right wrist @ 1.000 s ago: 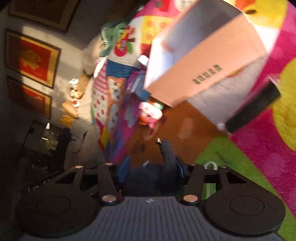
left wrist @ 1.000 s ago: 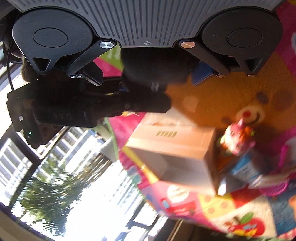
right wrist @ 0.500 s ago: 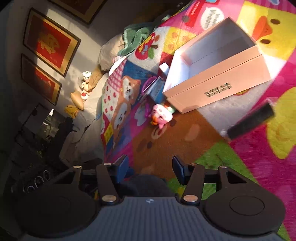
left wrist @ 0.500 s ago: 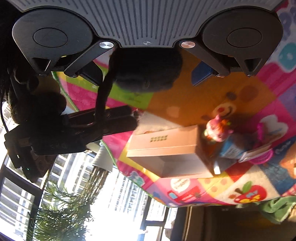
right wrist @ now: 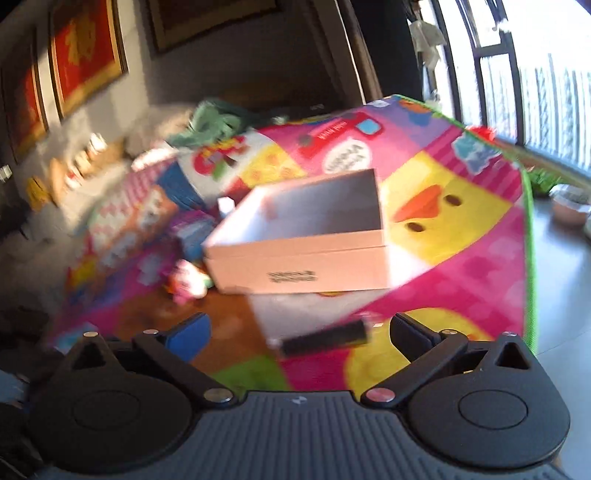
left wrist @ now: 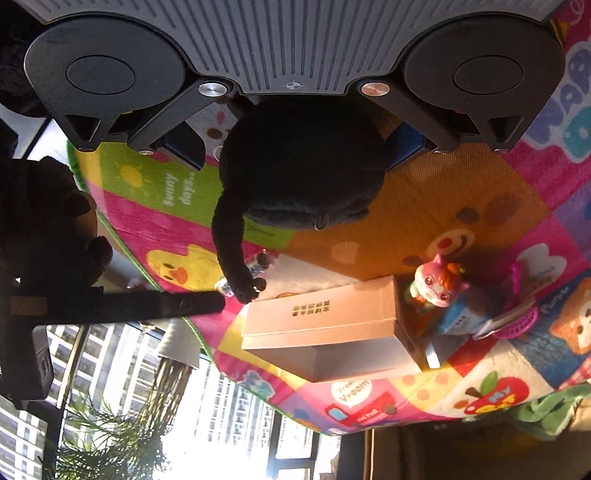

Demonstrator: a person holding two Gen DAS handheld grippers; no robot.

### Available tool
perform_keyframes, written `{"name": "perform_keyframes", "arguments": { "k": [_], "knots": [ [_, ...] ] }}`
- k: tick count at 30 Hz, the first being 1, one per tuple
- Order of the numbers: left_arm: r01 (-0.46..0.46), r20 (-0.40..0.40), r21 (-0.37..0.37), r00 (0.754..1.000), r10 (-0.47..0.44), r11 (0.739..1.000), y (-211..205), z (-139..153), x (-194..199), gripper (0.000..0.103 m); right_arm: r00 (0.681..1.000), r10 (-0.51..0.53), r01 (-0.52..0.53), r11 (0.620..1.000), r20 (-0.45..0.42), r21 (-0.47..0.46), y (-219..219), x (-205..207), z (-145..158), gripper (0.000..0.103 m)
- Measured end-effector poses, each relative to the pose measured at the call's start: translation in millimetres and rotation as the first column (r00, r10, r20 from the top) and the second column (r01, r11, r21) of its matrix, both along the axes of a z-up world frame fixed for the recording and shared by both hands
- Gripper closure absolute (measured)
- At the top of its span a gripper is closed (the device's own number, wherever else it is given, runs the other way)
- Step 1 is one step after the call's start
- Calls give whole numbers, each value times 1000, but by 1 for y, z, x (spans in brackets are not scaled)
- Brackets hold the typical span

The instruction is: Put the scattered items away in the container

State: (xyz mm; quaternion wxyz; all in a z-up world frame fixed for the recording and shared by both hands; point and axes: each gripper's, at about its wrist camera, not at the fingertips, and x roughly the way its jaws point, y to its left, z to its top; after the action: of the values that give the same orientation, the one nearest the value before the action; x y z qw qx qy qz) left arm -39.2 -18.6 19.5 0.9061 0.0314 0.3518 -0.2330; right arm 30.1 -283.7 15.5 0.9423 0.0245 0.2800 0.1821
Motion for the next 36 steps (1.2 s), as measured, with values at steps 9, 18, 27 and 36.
{"name": "perform_keyframes", "arguments": {
  "k": [9, 18, 27, 36],
  "knots": [
    [-5, -23, -25, 1000, 4, 1000, 4, -4, 3, 0, 992, 106, -117, 975, -67, -188, 36, 36, -36, 0],
    [36, 16, 47, 999, -37, 998, -2, -9, -6, 0, 995, 88, -96, 964, -46, -248, 45, 36, -38, 21],
    [39, 71, 52, 997, -43, 998, -1, -6, -16, 0, 997, 56, -65, 971, -49, -230, 20, -22, -33, 23],
    [14, 51, 47, 999, -16, 999, -7, -5, 0, 0, 997, 76, -77, 959, -14, -273, 16, -56, -32, 23]
  ]
}}
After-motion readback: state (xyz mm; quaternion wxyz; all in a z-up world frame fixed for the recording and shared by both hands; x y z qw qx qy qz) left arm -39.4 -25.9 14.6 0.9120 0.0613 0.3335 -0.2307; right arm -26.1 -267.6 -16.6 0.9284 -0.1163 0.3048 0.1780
